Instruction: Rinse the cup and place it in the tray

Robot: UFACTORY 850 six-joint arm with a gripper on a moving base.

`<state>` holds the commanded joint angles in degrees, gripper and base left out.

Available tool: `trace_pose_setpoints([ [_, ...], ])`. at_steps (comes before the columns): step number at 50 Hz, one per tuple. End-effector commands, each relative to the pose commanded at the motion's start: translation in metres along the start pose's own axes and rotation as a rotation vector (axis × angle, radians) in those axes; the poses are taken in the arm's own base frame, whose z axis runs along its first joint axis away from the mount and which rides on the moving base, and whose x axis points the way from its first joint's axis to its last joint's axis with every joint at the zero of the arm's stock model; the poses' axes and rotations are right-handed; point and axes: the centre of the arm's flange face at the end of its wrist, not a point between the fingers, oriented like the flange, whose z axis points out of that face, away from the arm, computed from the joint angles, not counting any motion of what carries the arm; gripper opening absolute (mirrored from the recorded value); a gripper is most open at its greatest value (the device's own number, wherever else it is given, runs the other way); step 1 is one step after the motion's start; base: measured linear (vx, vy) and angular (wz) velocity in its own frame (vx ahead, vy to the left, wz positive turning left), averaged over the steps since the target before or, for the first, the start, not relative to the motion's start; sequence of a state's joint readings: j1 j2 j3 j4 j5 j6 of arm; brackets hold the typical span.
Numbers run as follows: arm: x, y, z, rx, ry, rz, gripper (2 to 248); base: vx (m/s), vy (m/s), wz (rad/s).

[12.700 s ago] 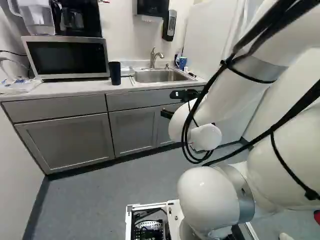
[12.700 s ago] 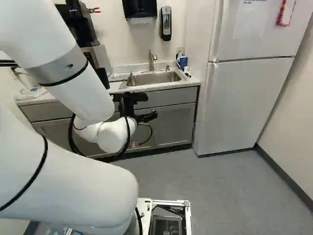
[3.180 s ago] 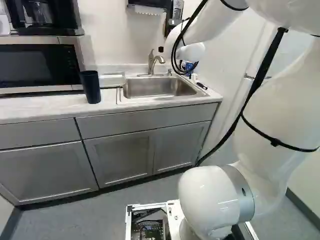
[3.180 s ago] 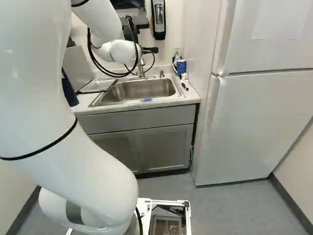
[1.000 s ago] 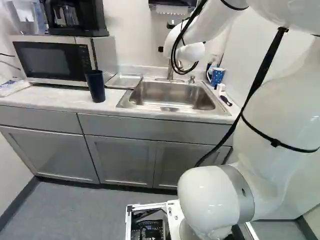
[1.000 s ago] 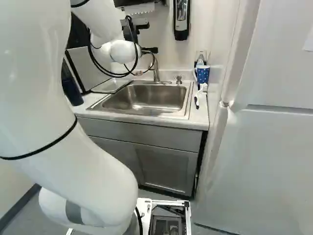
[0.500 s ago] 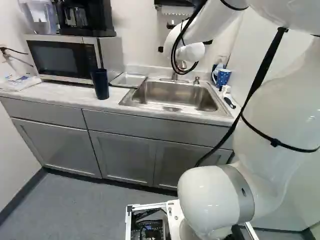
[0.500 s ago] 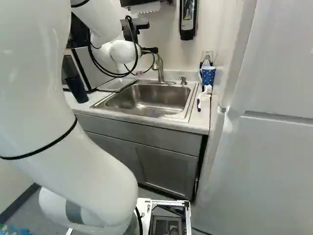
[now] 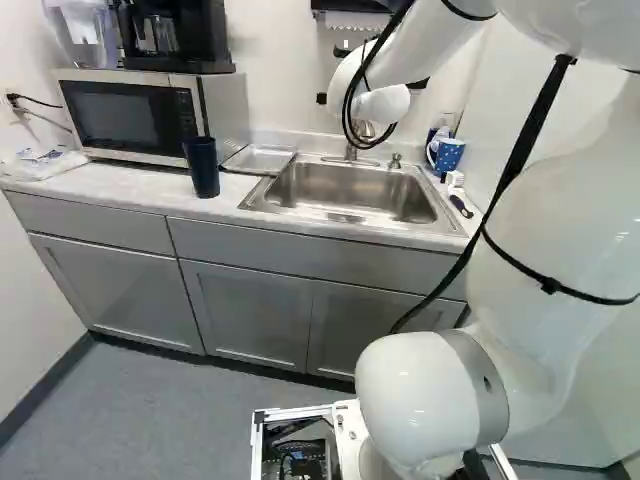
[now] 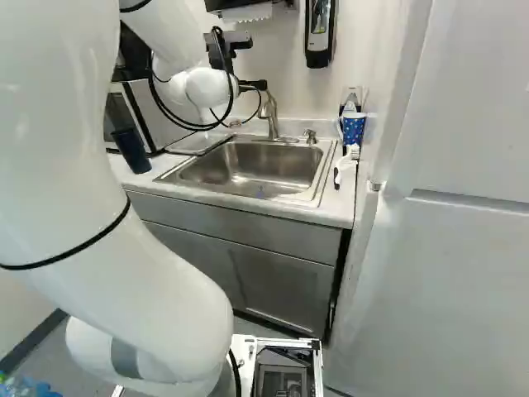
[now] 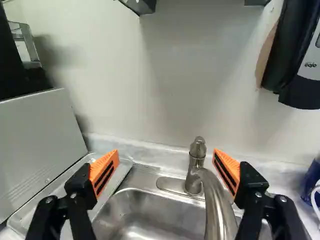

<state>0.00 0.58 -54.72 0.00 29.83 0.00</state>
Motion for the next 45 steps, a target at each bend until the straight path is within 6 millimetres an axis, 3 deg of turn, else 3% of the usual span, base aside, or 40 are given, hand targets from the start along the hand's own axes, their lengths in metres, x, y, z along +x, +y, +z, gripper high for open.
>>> trace_pose_setpoints([
  [25, 0.0, 0.0, 0.001, 0.0, 0.0, 0.0, 247, 0.0, 0.0, 0.0],
  [45, 0.001, 0.0, 0.016, 0.0, -0.001, 0.0, 247, 0.0, 0.0, 0.0],
])
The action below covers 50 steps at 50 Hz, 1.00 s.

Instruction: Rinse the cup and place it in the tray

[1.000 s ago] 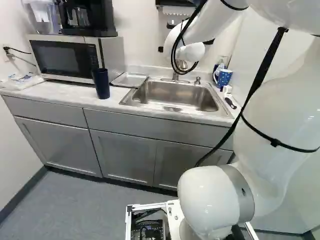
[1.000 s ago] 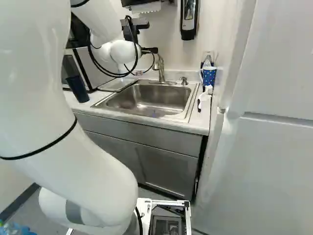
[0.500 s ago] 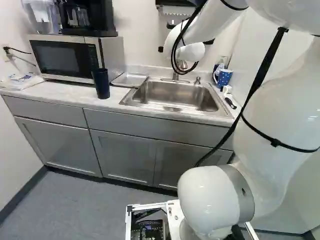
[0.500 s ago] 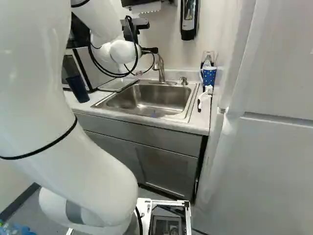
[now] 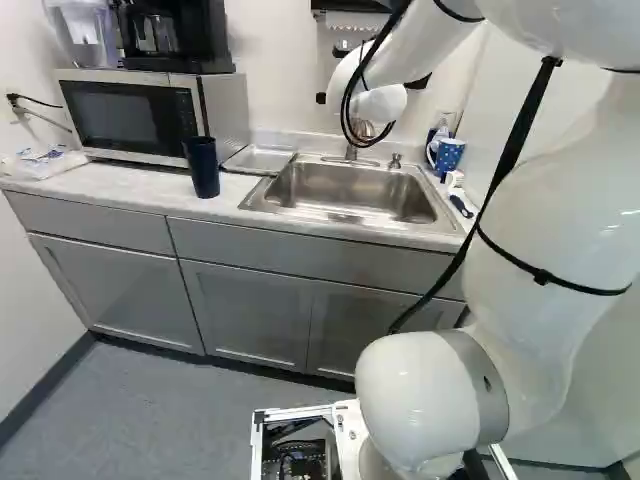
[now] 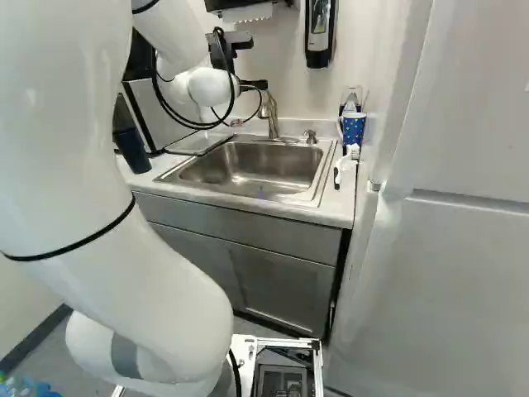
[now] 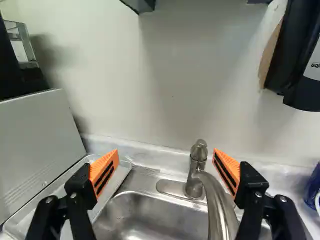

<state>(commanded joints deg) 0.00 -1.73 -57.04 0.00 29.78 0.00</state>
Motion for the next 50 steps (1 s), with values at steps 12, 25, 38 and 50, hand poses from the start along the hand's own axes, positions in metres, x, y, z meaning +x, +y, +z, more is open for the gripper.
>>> trace_pose_setpoints([
  [12, -0.002, 0.0, 0.01, 0.0, -0.025, 0.0, 247, 0.0, 0.0, 0.0],
  [25, -0.006, 0.0, 0.02, 0.0, -0.084, 0.0, 247, 0.0, 0.0, 0.0],
  [38, -0.01, 0.001, 0.038, -0.002, -0.138, 0.0, 247, 0.0, 0.0, 0.0],
  [50, -0.01, 0.004, 0.06, -0.006, -0.136, 0.001, 247, 0.0, 0.0, 0.0],
])
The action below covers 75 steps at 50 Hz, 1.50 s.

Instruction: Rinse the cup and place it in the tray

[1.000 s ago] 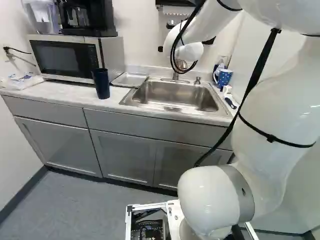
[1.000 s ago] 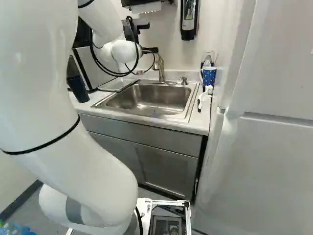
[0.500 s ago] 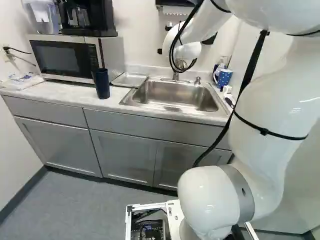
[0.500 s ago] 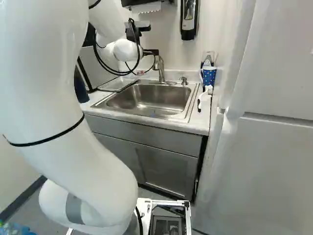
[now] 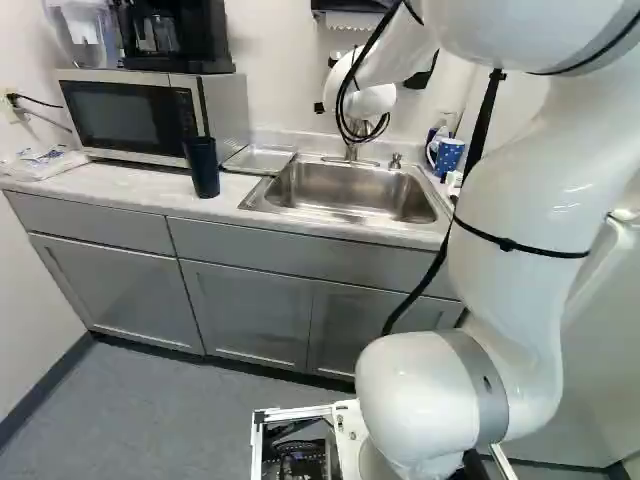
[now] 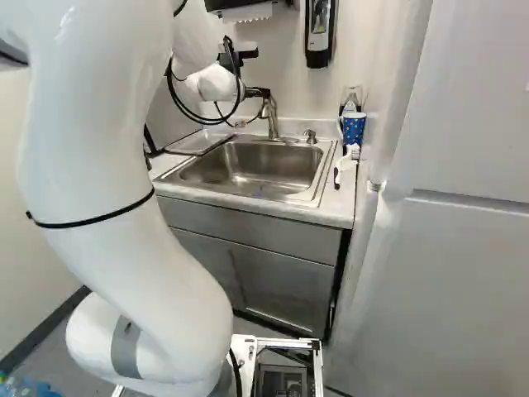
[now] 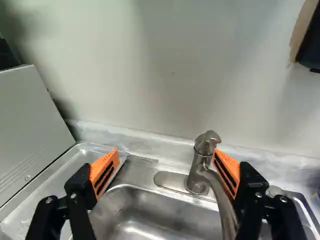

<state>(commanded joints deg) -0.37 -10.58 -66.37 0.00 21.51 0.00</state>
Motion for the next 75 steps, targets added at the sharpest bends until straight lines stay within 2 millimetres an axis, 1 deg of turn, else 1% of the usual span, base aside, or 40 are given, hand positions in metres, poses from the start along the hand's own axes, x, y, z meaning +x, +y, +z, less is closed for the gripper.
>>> trace_pose_setpoints([
  [17, 0.004, 0.001, 0.027, -0.002, 0.008, 0.0, 247, 0.0, 0.0, 0.0],
  [39, 0.01, 0.001, 0.047, -0.002, 0.045, 0.0, 247, 0.0, 0.0, 0.0],
  [57, 0.015, 0.001, 0.061, -0.002, 0.09, 0.0, 247, 0.0, 0.0, 0.0],
  [75, 0.015, 0.001, 0.061, -0.002, 0.089, 0.0, 247, 0.0, 0.0, 0.0],
])
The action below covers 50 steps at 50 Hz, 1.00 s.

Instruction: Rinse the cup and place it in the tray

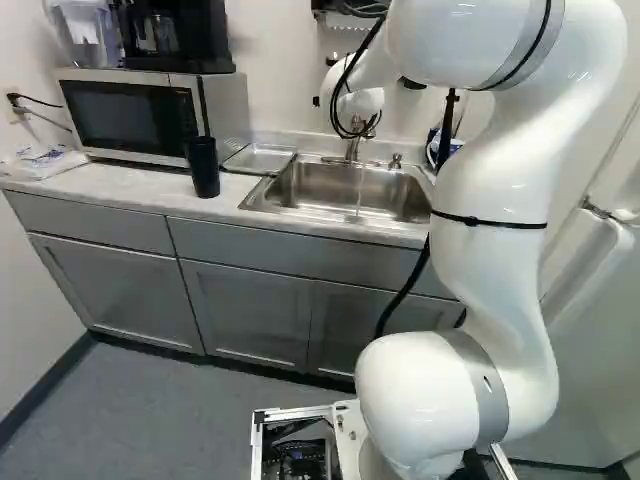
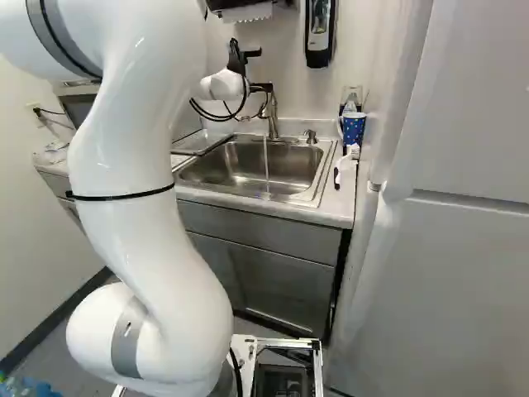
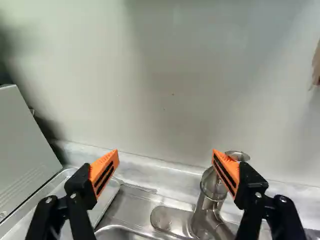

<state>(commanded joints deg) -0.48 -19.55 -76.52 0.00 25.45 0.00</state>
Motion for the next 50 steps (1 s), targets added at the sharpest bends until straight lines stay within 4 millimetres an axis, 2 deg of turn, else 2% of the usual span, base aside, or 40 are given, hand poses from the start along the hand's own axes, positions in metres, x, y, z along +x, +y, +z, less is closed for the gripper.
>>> trace_pose_setpoints([
  [16, -0.001, 0.0, -0.018, 0.001, -0.008, 0.0, 247, 0.0, 0.0, 0.0],
  [50, -0.007, -0.001, -0.088, 0.001, -0.046, 0.0, 247, 0.0, 0.0, 0.0],
])
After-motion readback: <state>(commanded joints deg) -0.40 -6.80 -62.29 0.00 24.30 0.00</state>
